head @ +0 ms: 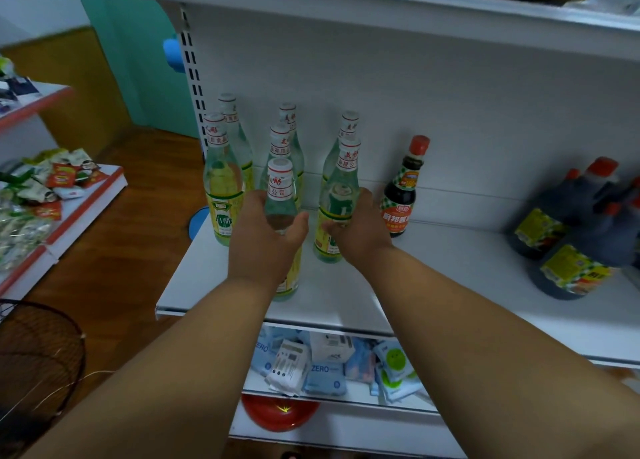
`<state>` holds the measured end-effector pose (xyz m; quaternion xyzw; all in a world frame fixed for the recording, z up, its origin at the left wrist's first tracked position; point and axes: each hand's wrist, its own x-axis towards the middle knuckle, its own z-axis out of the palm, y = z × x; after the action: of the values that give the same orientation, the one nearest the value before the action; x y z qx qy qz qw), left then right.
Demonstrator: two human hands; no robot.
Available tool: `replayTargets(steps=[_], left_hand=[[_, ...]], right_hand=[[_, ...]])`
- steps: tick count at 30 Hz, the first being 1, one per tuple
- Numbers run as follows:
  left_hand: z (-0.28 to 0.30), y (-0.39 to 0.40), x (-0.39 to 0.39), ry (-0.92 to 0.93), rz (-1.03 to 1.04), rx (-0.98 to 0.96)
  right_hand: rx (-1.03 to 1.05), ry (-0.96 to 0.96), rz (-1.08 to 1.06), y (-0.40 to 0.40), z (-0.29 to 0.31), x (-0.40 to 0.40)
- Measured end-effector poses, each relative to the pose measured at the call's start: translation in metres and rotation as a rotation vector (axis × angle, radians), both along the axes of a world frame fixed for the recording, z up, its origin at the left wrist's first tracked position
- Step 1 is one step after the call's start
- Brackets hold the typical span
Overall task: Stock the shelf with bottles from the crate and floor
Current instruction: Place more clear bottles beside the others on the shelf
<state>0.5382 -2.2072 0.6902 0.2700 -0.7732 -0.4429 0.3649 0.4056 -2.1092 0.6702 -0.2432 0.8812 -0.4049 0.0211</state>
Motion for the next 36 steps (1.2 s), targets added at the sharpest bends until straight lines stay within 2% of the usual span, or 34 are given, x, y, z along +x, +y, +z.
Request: replayTargets(steps=[11, 16, 20, 23, 36], left_hand=[[0.002, -0.001, 0.003, 0.002, -0.038, 0.022], [-0.001, -0.003, 0.016, -0.062, -0.082, 0.097], [-0.034, 0.004, 0.042, 0.000, -0.036, 0.286], [-0.051, 0.004, 0.057, -0.039, -0.056, 0.278], [-0.062, -0.059, 0.095, 0.013, -0.039, 0.206]], right_hand=[[0.004, -0.114, -0.029, -0.001, 0.004, 0.006], [0.039, -0.155, -0.159, 0.018, -0.008, 0.056], [-0.071, -0.199, 0.079, 0.004, -0.022, 0.099], [-0.112, -0.200, 0.149, -0.009, -0.021, 0.112], [0.010, -0.124, 0.287, -0.080, -0.028, 0.130]])
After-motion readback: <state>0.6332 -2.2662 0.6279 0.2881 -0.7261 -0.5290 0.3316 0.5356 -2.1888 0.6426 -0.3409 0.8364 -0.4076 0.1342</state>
